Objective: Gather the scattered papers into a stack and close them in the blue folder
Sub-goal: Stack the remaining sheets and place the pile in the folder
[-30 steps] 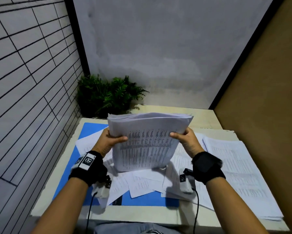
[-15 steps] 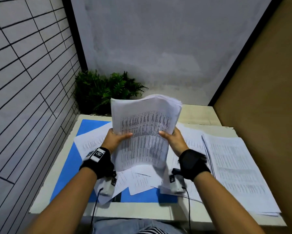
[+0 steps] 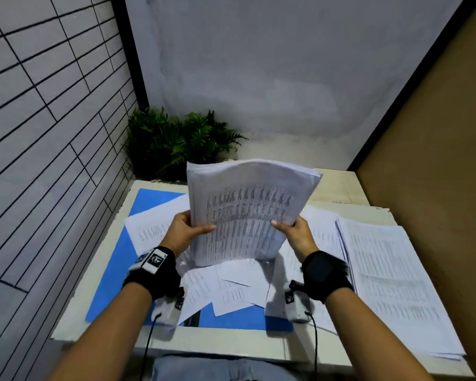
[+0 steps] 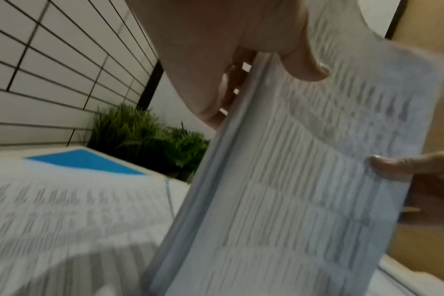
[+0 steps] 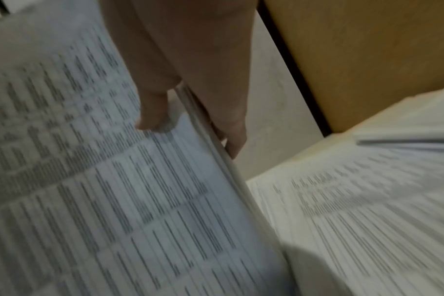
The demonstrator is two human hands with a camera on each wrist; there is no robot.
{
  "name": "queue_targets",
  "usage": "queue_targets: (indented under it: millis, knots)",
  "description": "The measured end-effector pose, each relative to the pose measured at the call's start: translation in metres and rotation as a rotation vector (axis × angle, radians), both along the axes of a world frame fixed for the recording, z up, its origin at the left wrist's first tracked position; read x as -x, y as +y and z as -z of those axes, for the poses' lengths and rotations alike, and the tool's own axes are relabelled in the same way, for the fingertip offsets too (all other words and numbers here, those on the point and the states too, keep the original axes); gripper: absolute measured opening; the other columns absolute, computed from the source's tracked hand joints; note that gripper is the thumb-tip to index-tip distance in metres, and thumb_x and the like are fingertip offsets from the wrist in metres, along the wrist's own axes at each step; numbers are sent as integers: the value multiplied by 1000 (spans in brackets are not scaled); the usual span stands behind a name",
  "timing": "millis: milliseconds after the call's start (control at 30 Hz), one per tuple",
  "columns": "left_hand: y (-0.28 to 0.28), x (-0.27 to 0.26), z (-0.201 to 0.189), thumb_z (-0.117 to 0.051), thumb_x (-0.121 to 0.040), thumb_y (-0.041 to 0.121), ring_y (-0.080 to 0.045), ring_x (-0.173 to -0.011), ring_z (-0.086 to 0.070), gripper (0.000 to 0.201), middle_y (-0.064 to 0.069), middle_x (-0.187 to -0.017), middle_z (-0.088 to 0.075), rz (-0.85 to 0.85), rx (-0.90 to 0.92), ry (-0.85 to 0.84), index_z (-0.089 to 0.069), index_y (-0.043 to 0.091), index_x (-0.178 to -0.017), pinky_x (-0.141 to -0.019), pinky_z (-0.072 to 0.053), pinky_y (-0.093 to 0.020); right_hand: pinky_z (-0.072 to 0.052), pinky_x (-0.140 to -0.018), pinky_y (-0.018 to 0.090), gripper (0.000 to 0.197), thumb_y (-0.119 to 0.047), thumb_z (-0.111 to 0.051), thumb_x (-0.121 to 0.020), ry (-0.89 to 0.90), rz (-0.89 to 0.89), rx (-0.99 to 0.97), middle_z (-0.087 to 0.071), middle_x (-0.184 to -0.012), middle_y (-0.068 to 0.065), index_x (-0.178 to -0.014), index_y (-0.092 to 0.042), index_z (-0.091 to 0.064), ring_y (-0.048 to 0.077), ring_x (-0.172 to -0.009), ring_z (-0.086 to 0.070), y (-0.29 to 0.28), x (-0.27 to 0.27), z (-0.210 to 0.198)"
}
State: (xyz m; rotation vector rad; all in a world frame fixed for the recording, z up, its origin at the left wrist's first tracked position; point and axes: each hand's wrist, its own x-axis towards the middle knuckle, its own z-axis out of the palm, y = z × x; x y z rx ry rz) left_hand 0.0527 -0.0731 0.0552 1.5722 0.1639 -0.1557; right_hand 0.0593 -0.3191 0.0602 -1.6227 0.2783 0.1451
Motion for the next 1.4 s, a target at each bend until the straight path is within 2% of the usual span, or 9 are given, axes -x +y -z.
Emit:
queue_targets:
  millis: [133, 233, 367, 500, 633, 933, 1067, 1200, 1400]
  knots:
    - [-15, 4, 20, -79, -63, 10, -14, -81, -67, 48, 4, -87, -66, -23, 5, 101, -60, 6, -107, -88, -53, -34, -44, -102, 44, 35, 3, -59, -85, 131, 38, 83, -61, -120, 25, -119, 10, -54, 38, -117, -56, 15, 1, 30]
    - [-24, 0, 12, -65, -78, -1, -1, -59, -68, 21, 1, -78, -65, -91, 45, 113, -60, 5, -97, -57, -55, -14, -47, -98, 40, 28, -1, -59, -87, 114, 43, 92, -64, -112, 19, -114, 2, -56, 32, -109, -58, 19, 2, 27]
    - [-42, -10, -18, -65, -78, 1, -4, -58, -65, 9, 9, -54, -70, -132, 24, -10, -62, 9, -76, -53, -53, -12, -51, -75, 12, 18, -3, -58, -88, -20, 65, 50, -62, -93, 1, -104, -7, -52, 15, -89, -60, -13, 1, -5]
    - [-100, -9, -24, -59, -85, 6, -16, -80, -63, 23, -9, -94, -66, -103, -34, -129, -57, 6, -108, -75, -53, -27, -47, -102, 39, 47, -11, -66, -82, -93, 240, 95, -59, -127, 16, -123, 3, -50, 29, -116, -56, -79, 0, -16]
    - [-188, -3, -2, -50, -89, 3, -28, -117, -53, 45, -19, -133, -51, 19, -41, -84, -39, 2, -132, -104, -42, -43, -50, -97, 51, 27, -11, -62, -81, -23, 358, 192, -65, -114, 22, -107, -10, -59, 33, -103, -64, -170, 20, 1]
    - [-347, 21, 74, -59, -81, -4, -34, -116, -55, 50, -22, -130, -55, 352, -140, 165, -43, -2, -128, -99, -46, -42, -48, -95, 54, 34, -8, -60, -87, 332, 429, 447, -62, -111, 18, -120, -2, -52, 38, -99, -60, -326, 70, 42]
    - [-379, 28, 103, -60, -81, 2, -32, -120, -51, 60, -20, -135, -49, 403, -328, 210, -35, 3, -136, -104, -43, -44, -48, -94, 52, 36, -7, -61, -86, 432, 446, 538, -62, -116, 22, -120, 1, -52, 40, -103, -59, -349, 75, 72]
    - [-396, 32, 113, -58, -85, 13, -36, -134, -28, 75, -22, -146, -23, 488, -632, 244, -12, 1, -143, -114, -26, -41, -40, -103, 53, 75, -14, -70, -80, 580, 350, 650, -41, -141, 24, -141, -5, -27, 44, -126, -43, -352, 68, 91]
    - [-390, 30, 108, -52, -89, 22, -34, -140, -17, 78, -20, -152, -9, 642, -641, 280, -1, 0, -144, -117, -22, -41, -26, -112, 51, 81, -24, -65, -85, 667, 205, 817, -21, -151, 21, -146, -4, -14, 41, -137, -21, -333, 61, 94]
